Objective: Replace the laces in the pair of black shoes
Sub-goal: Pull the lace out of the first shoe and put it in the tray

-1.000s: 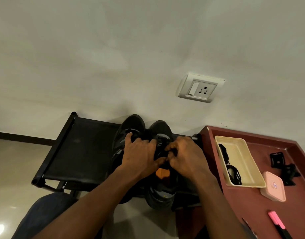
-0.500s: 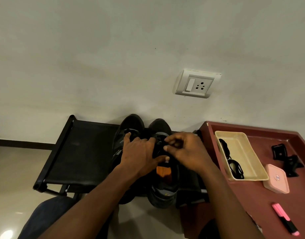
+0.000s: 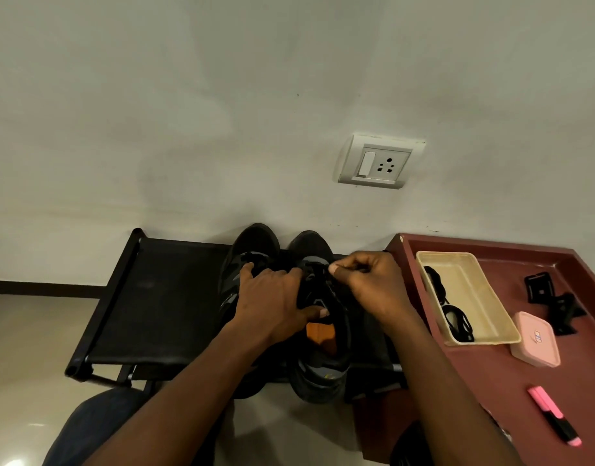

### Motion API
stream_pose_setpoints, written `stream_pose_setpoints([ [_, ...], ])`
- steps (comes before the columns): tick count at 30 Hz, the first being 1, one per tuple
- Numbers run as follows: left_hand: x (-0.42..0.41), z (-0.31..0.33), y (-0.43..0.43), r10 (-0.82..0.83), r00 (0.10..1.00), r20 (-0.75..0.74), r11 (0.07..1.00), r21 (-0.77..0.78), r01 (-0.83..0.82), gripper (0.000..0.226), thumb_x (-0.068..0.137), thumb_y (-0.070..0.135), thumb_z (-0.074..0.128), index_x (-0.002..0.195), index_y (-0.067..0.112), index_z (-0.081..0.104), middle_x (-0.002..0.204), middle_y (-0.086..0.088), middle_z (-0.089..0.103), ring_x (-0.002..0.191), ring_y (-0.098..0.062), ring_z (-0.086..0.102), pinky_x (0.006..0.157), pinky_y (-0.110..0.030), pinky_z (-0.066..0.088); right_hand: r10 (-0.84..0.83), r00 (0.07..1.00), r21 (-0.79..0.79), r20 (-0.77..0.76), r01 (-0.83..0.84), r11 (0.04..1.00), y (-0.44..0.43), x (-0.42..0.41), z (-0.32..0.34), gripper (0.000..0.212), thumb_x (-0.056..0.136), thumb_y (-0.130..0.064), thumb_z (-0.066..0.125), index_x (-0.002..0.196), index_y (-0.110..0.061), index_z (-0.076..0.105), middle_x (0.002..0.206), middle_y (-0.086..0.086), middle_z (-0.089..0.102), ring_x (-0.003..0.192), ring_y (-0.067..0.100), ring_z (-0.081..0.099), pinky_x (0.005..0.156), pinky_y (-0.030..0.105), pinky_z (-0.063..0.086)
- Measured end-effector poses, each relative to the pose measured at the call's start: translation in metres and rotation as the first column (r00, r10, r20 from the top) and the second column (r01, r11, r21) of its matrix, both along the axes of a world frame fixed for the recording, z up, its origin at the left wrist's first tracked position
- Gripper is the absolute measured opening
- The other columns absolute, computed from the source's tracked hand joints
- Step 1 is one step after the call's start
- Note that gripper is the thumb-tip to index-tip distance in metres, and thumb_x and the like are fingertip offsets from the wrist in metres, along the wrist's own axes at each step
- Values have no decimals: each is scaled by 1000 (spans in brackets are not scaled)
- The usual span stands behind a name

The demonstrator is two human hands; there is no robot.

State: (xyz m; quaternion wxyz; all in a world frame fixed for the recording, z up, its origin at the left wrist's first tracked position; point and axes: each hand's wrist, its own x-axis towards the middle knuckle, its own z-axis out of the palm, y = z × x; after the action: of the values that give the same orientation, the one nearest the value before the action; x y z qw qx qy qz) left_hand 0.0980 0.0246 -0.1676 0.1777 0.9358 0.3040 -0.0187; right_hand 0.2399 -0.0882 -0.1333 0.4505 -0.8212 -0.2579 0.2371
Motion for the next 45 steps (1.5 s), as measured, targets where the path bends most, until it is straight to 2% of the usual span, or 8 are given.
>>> stream_pose_setpoints([
  [6,0,-1,1,5,1000,19,1000,-4,-5,68,83,82,53,129,33,54,118,9,68,123,-19,59,124,-58,13,-164,904,81,-395,212,974,6,0,-1,7,103,-12,58,102,-11,65,89,3,80,77,13,73,55,24,44],
  [9,0,-2,1,11,1000,23,1000,13,-11,67,83,82,54,128,32,55,117,8,69,122,-19,60,124,-57,14,-25,999,-37,-41,24,999,2,0,-2,18,105,-14,54,110,-28,63,89,-4,75,76,10,69,61,23,47],
  [12,1,-2,0,16,1000,26,1000,24,-17,67,82,81,55,126,31,55,115,7,70,120,-20,61,122,-56,16,252,938,-267,239,-186,946,2,-5,-5,24,105,-24,53,116,-38,69,105,-10,69,91,8,66,77,32,56],
  [21,1,-8,4,19,999,36,999,27,-20,67,81,81,56,126,32,55,112,8,70,118,-19,62,122,-56,15,492,779,-550,389,-232,802,0,-13,1,19,92,-32,76,111,-30,73,104,0,57,100,17,58,85,31,50],
  [32,-1,-8,3,23,998,57,1000,18,-24,60,84,78,58,125,35,55,109,11,71,116,-18,64,124,-56,13,322,622,-394,714,-23,919,-6,-16,9,12,98,-33,68,104,-24,74,101,-2,66,103,16,55,77,32,50],
  [37,-3,-7,1,22,997,67,1000,18,-23,57,86,75,56,125,34,55,111,10,71,118,-18,63,124,-56,13,-195,944,67,265,184,981,-9,-7,6,10,96,-28,72,86,-27,70,91,-5,66,83,9,62,71,28,46],
  [42,-5,-5,0,12,998,61,1000,22,-13,58,88,75,52,126,32,55,115,9,70,120,-18,62,124,-56,13,-217,868,339,-446,388,857,-8,1,10,12,107,-19,55,104,-11,63,102,9,77,90,22,74,57,25,51],
  [45,-5,-5,-1,8,998,69,999,41,-11,59,88,76,53,128,32,56,121,7,68,125,-20,58,124,-55,14,-172,845,417,-506,414,809,-2,-1,6,10,110,-16,49,111,-8,55,88,7,79,79,23,77,55,27,51],
])
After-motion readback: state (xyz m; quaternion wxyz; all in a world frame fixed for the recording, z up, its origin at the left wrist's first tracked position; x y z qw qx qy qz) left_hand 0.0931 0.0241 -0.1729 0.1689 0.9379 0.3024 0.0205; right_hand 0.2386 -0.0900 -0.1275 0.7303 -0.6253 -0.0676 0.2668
